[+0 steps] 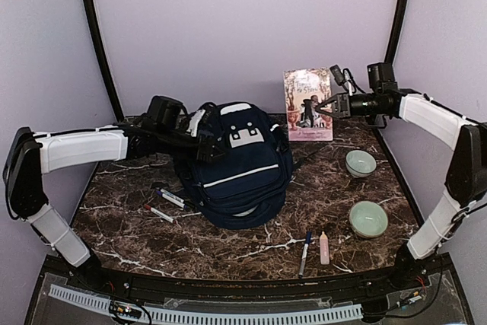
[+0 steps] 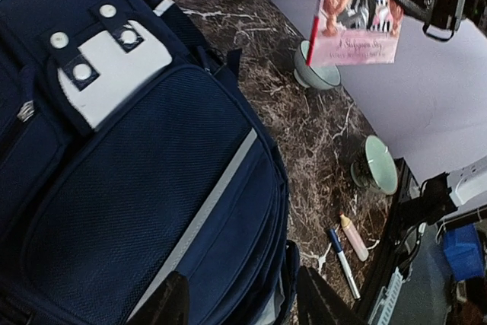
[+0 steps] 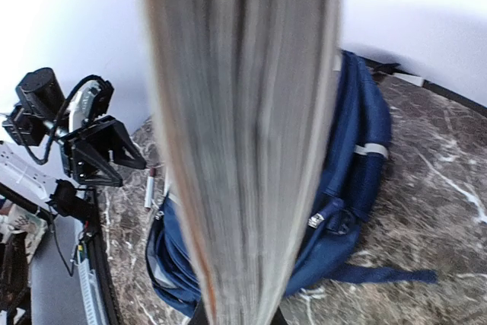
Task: Pack the student bag
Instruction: Pick up the largest pocket of the bag from the student bag.
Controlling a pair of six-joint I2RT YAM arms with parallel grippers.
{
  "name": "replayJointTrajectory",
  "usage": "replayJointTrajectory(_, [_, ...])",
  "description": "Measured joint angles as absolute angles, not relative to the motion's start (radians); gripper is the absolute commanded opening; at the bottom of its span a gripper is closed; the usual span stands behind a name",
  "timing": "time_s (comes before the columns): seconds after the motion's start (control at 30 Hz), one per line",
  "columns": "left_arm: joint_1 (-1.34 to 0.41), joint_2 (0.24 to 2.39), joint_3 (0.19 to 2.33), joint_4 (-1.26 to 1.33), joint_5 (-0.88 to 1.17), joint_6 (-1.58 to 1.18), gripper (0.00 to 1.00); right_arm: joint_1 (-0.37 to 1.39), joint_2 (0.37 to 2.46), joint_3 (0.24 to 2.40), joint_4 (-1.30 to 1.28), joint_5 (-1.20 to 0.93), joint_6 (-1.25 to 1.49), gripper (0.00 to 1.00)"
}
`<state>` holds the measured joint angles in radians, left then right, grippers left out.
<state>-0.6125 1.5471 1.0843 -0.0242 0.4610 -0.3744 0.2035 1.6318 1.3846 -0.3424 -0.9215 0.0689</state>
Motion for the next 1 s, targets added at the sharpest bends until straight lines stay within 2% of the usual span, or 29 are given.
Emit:
replayJointTrajectory(0.2, [-0.777, 1.732, 1.37, -0.226, 0.378, -0.183, 0.41, 0.087, 1.562, 1.376, -0.466, -0.878, -0.058, 0.0])
replayJointTrajectory(0.43, [-0.923, 1.973, 1.641, -0.426, 0.252, -0.034, 0.4, 0.052, 1.533, 1.299, -0.487, -0.897, -0.092, 0.0])
replayJointTrajectory(0.57, [-0.97, 2.083, 1.742, -0.521, 0.186, 0.007, 0.32, 0.053, 1.527, 1.263, -0.482, -0.901, -0.087, 0.0])
replayJointTrajectory(0.8, [-1.007, 2.218, 1.928, -0.645, 0.092, 0.044, 0.4, 0.052, 1.494, 1.21, -0.419, -0.901, -0.051, 0.0])
replayJointTrajectory(1.0, [-1.015, 2.239, 1.943, -0.691, 0.026, 0.062, 0.39, 0.052, 1.47, 1.179, -0.383, -0.901, -0.035, 0.0])
